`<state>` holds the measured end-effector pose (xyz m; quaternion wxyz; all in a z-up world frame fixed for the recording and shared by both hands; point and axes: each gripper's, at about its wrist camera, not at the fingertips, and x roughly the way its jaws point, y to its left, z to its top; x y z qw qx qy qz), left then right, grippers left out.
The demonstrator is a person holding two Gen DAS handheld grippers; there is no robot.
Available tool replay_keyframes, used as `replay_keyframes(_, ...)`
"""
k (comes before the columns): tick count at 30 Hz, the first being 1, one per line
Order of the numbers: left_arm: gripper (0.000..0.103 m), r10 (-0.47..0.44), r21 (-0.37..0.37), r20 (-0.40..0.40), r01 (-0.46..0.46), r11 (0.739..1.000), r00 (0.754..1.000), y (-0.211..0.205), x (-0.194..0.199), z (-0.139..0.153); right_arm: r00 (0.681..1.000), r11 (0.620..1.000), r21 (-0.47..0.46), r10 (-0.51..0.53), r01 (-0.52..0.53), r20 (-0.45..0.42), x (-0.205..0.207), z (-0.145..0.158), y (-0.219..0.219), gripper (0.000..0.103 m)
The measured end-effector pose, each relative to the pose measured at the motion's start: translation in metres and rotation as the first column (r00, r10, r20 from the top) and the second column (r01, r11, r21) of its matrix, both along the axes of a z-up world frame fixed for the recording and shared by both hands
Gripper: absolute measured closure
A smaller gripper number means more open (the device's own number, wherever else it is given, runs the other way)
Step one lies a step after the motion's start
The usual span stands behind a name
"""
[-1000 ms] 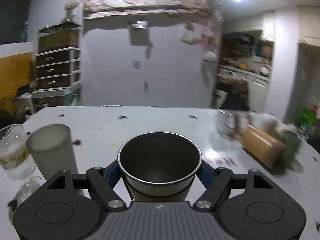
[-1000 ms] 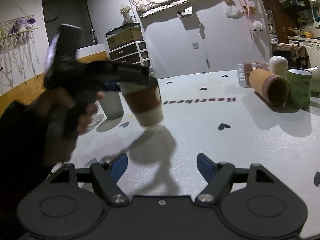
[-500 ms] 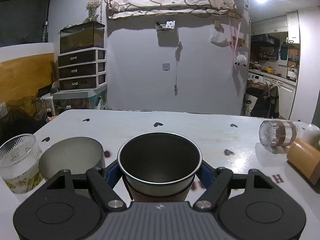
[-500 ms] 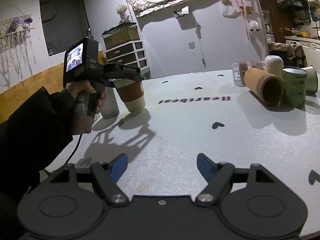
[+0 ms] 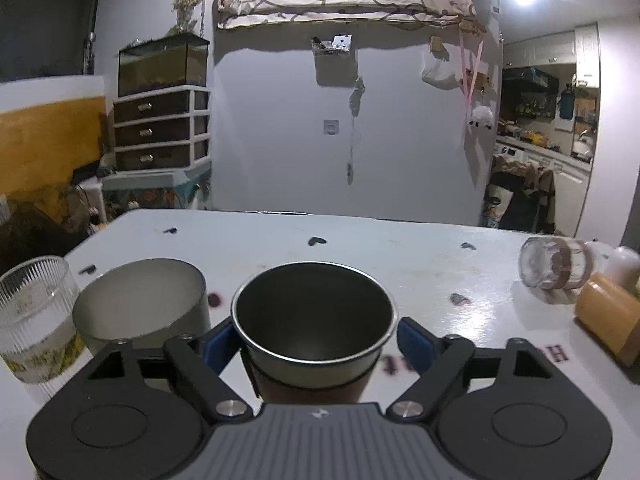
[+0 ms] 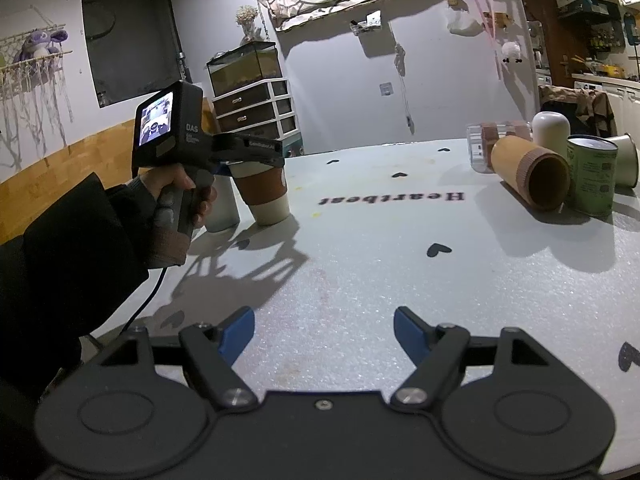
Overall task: Flip cup upright
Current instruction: 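Lower the upright cup with the left tool beside the grey cup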
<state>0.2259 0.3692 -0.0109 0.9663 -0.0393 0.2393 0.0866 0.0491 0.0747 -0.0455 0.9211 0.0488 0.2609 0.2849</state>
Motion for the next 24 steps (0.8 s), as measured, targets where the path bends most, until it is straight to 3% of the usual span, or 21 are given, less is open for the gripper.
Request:
replay_keyframes(5, 0.006, -0.028, -0.026, 0.020, 0.029, 0.999, 0.999, -0.003, -0.014, 0.012, 1.000, 1.000, -0.003, 0.001, -0.001, 0.016, -0.001, 0.002, 0.000, 0.025)
replay_keyframes(15, 0.003, -0.115, -0.012, 0.166, 0.118, 0.993, 0.979, -0.025, -0.096, 0.049, 0.997, 1.000, -0.005, 0.000, 0.000, 0.075, -0.002, 0.014, 0.001, 0.025)
replay_keyframes(24, 0.000, -0.103, -0.019, 0.177, 0.108, 0.994, 0.979, -0.036, -0.184, 0.038, 0.989, 1.000, 0.016, -0.017, 0.015, 0.146, -0.004, 0.033, -0.001, 0.022)
